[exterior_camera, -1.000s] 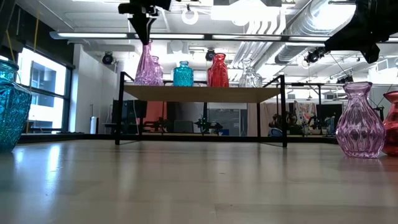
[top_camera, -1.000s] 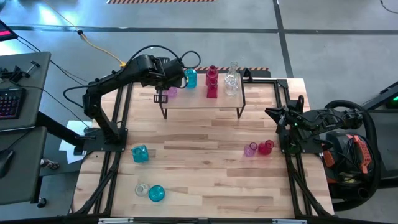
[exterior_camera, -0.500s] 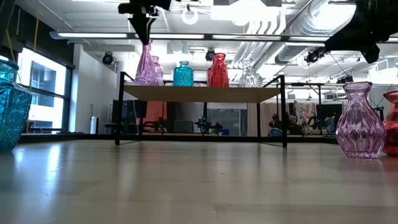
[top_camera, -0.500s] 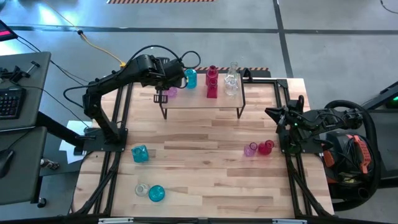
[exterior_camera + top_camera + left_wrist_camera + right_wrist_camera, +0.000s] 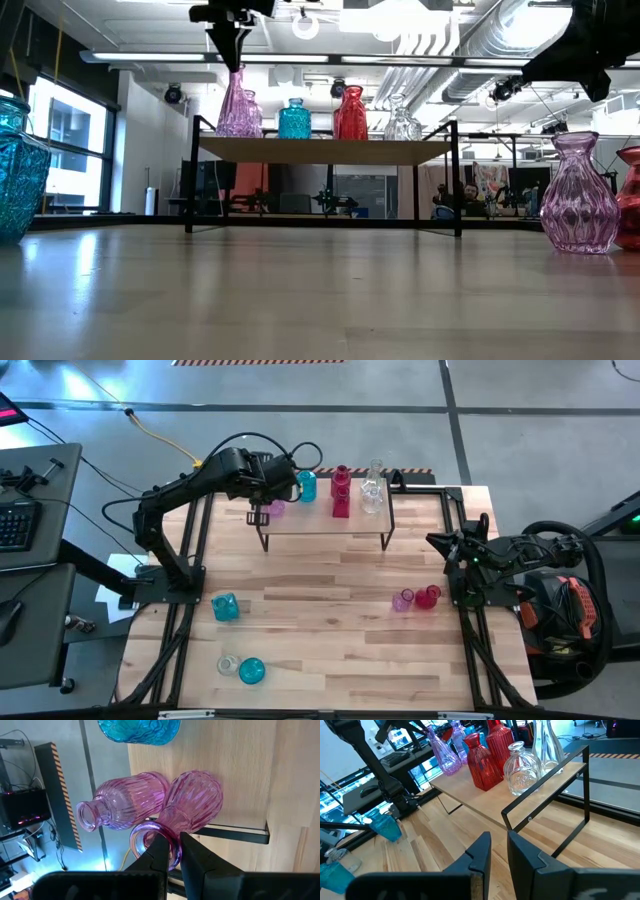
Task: Sort vases onto shelf
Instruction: Put the top violet vase on the shelf aligned with the other violet vase
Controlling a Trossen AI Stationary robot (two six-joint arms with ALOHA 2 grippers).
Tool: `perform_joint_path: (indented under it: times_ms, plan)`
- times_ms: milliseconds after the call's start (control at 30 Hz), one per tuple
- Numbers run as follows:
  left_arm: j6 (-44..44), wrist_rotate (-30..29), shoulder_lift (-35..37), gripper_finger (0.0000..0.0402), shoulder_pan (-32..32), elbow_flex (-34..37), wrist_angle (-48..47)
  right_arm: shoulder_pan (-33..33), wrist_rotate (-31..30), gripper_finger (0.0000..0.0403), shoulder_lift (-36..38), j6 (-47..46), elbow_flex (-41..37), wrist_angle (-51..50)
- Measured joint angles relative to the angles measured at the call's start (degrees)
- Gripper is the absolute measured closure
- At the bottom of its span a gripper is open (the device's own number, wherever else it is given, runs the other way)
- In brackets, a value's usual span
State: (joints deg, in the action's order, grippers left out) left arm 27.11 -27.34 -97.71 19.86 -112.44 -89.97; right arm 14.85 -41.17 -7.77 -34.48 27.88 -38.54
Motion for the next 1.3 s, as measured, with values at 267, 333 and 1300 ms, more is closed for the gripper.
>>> perform_joint_path:
  times_ms: [267, 333, 1300]
  plan:
    - [-0.44, 0.05, 0.0, 0.0358, 0.0, 0.02, 0.04, 0.0, 0.0, 0.0359, 0.0, 0.0, 0.0, 0.0]
    - [-0.46, 0.08, 0.0, 0.035, 0.0, 0.05, 0.07, 0.0, 0.0, 0.0359, 0.0, 0.0, 0.0, 0.0]
    - [-0.49, -3.55, 0.0, 0.0325, 0.15, 0.07, 3.3, 0.02, 0.0, 0.0359, 0.0, 0.0, 0.0, 0.0]
